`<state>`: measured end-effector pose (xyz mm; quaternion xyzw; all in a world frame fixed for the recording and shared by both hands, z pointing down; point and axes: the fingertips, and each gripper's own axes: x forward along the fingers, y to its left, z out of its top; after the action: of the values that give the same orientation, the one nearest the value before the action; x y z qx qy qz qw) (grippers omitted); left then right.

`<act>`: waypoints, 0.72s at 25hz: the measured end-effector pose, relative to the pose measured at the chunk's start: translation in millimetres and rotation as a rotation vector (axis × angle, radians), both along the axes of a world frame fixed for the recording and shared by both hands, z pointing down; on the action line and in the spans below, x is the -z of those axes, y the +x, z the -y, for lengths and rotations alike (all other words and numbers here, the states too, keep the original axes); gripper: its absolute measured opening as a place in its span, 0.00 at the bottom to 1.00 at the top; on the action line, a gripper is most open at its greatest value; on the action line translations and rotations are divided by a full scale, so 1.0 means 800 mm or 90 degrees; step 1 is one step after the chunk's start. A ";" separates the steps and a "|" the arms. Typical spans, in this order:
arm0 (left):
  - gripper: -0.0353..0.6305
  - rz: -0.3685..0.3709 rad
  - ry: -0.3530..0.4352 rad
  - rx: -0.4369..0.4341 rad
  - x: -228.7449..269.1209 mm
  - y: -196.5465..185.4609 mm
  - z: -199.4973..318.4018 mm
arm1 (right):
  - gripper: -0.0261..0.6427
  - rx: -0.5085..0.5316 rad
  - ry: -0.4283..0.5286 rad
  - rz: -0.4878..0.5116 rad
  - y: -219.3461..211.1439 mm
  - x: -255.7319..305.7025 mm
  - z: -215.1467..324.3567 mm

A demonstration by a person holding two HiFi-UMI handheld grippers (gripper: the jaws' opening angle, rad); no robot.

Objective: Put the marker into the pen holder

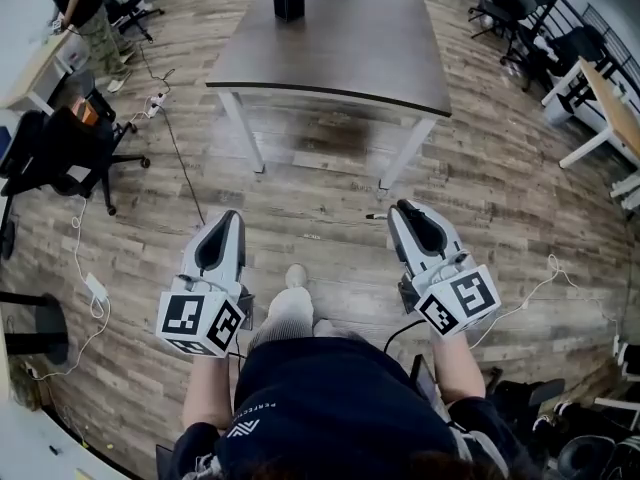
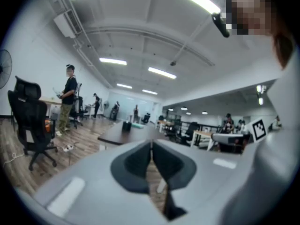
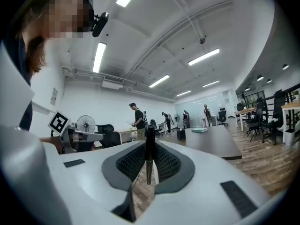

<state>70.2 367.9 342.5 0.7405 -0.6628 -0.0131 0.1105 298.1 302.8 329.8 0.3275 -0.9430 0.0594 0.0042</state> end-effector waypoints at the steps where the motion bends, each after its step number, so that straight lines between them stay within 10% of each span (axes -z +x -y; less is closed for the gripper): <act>1: 0.08 -0.001 -0.001 0.002 -0.003 -0.005 0.005 | 0.11 0.002 -0.001 -0.001 -0.005 -0.002 0.005; 18: 0.08 -0.013 -0.004 -0.033 -0.017 -0.117 0.169 | 0.11 -0.006 0.005 -0.032 -0.136 0.003 0.158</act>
<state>-23.6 232.5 356.3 0.7568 -0.6424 -0.0158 0.1196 189.3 176.1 327.3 0.3336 -0.9412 0.0472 0.0266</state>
